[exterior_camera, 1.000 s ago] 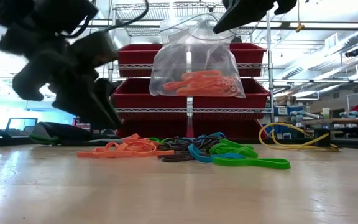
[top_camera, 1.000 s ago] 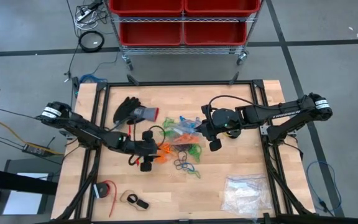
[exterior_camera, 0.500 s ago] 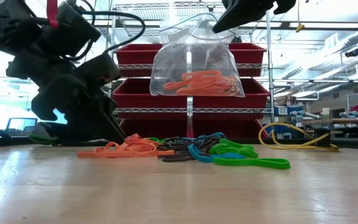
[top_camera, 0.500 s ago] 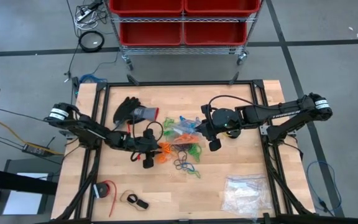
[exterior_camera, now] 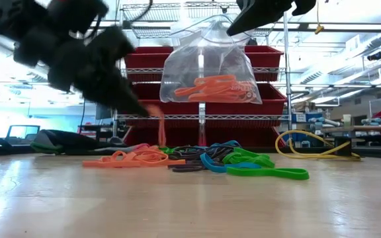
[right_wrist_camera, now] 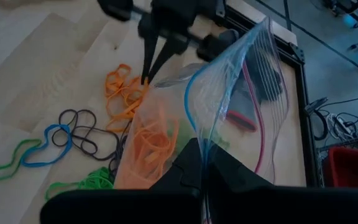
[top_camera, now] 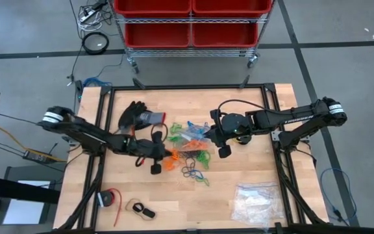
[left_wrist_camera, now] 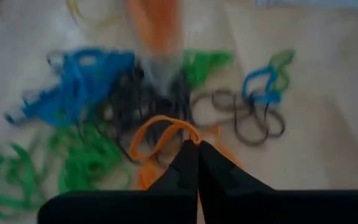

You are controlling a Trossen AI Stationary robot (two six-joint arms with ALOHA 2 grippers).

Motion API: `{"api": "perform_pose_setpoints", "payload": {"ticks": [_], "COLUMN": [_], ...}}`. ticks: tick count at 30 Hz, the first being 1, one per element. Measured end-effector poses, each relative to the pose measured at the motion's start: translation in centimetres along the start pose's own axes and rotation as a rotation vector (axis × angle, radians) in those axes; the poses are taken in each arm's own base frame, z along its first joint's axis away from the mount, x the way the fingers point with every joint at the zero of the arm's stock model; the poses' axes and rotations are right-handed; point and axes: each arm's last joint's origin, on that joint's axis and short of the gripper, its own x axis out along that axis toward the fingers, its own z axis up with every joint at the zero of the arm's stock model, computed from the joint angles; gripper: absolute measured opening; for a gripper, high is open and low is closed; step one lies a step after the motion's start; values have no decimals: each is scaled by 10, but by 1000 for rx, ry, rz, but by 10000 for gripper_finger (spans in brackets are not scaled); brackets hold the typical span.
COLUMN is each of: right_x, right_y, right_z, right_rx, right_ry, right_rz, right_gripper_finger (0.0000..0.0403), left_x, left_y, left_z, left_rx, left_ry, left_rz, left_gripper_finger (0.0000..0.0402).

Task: Sort rubber bands
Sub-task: Put the orange rubber band into the transparent zip bag

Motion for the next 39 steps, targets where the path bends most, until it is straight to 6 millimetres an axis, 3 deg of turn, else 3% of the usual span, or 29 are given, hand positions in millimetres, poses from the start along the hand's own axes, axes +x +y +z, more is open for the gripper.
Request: {"api": "perform_pose_setpoints", "payload": {"ticks": [12, 17, 23, 27, 35, 39], "right_x": [0, 0, 0, 0, 0, 0], "right_y": [0, 0, 0, -1, -1, -1], "right_z": [0, 0, 1, 1, 0, 0], "right_rx": [9, 8, 3, 2, 1, 1], "right_ry": [5, 0, -6, -8, -1, 0], "right_rz": [2, 0, -2, -5, -3, -3], "right_gripper_finger": [0, 0, 0, 0, 0, 0], "left_x": [-74, -86, -82, -69, -34, -27], "left_y": [3, 4, 4, 8, 17, 22], "left_z": [101, 130, 161, 170, 161, 159], "left_rx": [115, 179, 245, 252, 244, 237], "left_ry": [-264, -292, -343, -329, -229, -209], "left_rz": [19, 33, 50, 45, 55, 73], "left_gripper_finger": [1, 1, 1, 1, 0, 0]}}
